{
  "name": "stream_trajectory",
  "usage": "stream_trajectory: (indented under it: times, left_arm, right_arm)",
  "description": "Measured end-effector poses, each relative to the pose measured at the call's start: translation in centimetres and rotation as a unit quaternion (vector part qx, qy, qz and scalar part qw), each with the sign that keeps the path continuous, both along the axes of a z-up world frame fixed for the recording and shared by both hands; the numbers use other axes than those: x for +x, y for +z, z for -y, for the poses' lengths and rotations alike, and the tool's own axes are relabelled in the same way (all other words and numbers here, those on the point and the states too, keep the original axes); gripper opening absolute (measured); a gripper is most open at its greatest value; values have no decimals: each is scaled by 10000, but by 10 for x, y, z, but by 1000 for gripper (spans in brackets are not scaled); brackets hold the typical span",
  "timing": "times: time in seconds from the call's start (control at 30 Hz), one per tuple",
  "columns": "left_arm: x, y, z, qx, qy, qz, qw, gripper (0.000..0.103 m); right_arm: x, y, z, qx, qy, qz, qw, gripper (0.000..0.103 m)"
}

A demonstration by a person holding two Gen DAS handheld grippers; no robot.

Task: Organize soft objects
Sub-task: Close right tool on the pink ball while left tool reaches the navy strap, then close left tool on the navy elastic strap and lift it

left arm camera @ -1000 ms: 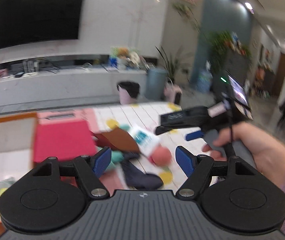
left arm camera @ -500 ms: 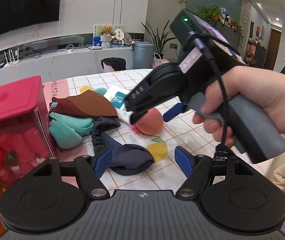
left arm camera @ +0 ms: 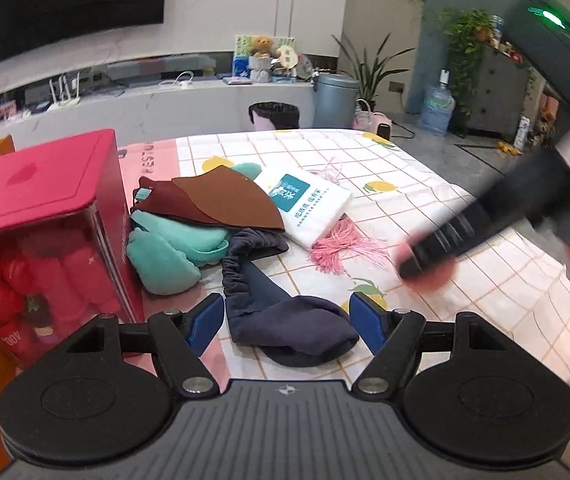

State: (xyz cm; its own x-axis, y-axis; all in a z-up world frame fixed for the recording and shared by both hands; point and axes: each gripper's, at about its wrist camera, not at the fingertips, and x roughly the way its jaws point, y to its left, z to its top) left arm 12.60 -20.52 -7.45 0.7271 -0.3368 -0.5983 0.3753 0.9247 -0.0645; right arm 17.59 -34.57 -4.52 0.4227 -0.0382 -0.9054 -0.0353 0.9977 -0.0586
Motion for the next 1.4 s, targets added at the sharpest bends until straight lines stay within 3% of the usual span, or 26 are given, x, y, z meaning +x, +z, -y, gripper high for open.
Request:
stream_trajectory:
  times: [0.1,0.17,0.23,0.47,0.63,1.0,1.13,1.27,1.4]
  left_arm:
    - [8,-1,2,-54,118,-106,9999,84]
    - [16,-3,1,-192,138,-274,9993,84]
    - [21,-5,1,-290,192,-417,9985,84]
    - [40,-18,4,-320,500,-753,9954,84]
    - [50,-24,5,-202,565,-770,9952,83]
    - [47,-31,-10,-488,369,-400,9973,28]
    - [40,-31,-17,-615,415,-429,9963,23]
    - [29,-28,-13,-370,224,-477,9979,22]
    - [21,-24,-14,-358,55,-698,9969,21]
  right_arm:
    - [-1,-13,4,-224,77,-314,9992,50]
    - [3,-18,9,15,42,-366,9993,52]
    - [6,-20,7,-78,21,-382,9992,52]
    - [7,-27,0,-317,137,-515,9981,53]
    - [7,-27,1,-318,116,-523,9981,53]
    - [7,-29,-1,-384,179,-525,9977,54]
    - [8,-30,1,-351,161,-513,9979,56]
    - [9,-30,1,-348,155,-495,9980,57]
    - [9,-30,1,-336,157,-488,9981,57]
